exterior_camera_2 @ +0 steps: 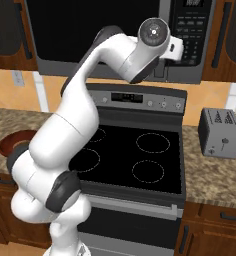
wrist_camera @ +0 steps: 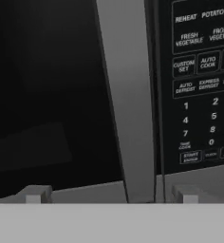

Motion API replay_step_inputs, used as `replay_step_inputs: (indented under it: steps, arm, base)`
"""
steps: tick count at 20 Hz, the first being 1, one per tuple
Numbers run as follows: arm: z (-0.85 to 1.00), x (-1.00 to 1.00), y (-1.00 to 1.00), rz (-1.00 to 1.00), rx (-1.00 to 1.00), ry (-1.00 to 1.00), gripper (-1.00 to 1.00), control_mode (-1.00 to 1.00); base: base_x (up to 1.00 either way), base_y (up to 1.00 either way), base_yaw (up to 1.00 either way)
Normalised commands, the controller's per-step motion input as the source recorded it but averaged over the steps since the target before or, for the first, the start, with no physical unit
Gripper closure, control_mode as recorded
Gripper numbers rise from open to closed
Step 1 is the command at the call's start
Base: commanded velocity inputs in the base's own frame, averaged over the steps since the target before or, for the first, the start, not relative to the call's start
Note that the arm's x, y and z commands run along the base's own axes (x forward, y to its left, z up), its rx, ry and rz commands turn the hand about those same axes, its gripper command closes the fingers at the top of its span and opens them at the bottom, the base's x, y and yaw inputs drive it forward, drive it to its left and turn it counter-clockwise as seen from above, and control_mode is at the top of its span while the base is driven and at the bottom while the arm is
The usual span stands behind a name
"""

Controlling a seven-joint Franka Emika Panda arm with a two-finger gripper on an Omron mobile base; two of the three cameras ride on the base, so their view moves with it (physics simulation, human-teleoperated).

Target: Open the microwave, place the bowl with waffle inside the microwave, then close the microwave door and turn it on.

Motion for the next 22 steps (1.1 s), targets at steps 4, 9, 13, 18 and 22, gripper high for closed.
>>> replay_step_inputs:
  steps: [4,9,13,18,22]
  arm:
    - [-0.05,0.35,-0.18,0.00,0.01,-0.01,-1.00,-1.00]
    - [-0.03,0.42,-0.24,0.00,0.02,0.00,-1.00,-1.00]
    - [-0.09,0.44,-0.22,0.00,0.03,0.00,-1.00,-1.00]
    - [-0.07,0.45,-0.21,0.02,0.04,0.00,-1.00,-1.00]
    - [-0.07,0.41,-0.18,0.03,0.03,0.00,-1.00,-1.00]
  base:
    - [0.00,0.00,0.00]
    - [0.00,0.00,0.00]
    - [0.00,0.00,0.00]
    - [0.00,0.00,0.00]
    - [0.00,0.00,0.00]
